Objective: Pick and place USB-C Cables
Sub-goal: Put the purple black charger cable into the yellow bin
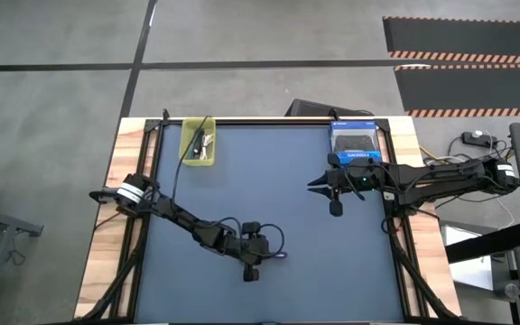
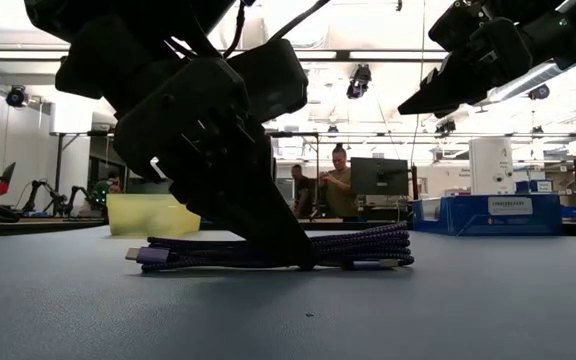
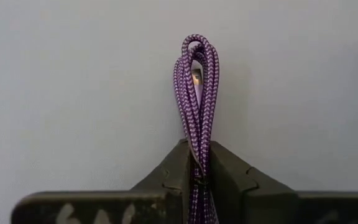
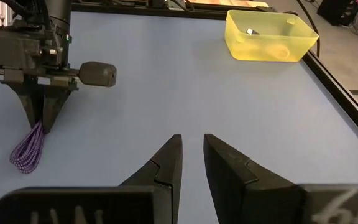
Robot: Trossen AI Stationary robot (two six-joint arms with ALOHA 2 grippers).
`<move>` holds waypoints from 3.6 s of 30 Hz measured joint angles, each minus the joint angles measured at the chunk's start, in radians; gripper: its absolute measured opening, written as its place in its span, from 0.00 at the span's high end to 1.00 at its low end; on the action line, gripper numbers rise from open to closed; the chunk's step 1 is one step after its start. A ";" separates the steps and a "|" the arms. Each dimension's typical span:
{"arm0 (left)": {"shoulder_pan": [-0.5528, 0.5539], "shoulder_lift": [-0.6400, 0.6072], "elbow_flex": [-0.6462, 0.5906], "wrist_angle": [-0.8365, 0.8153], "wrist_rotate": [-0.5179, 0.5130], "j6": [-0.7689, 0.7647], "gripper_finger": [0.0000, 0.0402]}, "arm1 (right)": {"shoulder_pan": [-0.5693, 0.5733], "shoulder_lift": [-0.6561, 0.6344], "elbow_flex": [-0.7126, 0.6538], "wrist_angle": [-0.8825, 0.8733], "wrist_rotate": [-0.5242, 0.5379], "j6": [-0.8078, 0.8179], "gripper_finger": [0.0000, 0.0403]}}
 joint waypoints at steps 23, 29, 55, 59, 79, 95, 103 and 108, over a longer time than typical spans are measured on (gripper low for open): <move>0.020 -0.182 -0.008 -0.121 -0.095 -0.059 0.93 | 0.000 0.000 -0.002 -0.014 0.000 0.000 0.86; 0.040 -0.247 -0.008 -0.172 -0.130 -0.080 0.93 | 0.000 0.000 -0.002 -0.015 0.000 0.000 0.86; 0.361 -0.595 -0.027 -0.531 -0.339 -0.128 0.93 | 0.000 0.000 -0.002 -0.018 0.000 -0.007 0.86; 0.443 -0.610 -0.042 -0.532 -0.360 -0.159 0.93 | 0.000 0.000 -0.002 -0.018 0.000 -0.007 0.86; 0.817 -0.610 -0.045 -0.742 -0.467 -0.235 0.93 | 0.000 0.000 -0.002 -0.021 0.000 -0.007 0.86; 1.011 -0.610 -0.135 -0.714 -0.488 -0.245 0.93 | 0.000 0.000 -0.002 -0.024 0.000 -0.008 0.86; 1.051 -0.610 -0.232 -0.620 -0.487 -0.264 0.93 | 0.000 0.000 -0.002 -0.023 0.000 -0.020 0.86; 1.049 -0.610 -0.262 -0.568 -0.484 -0.265 0.93 | 0.000 0.000 -0.002 -0.022 0.000 -0.025 0.86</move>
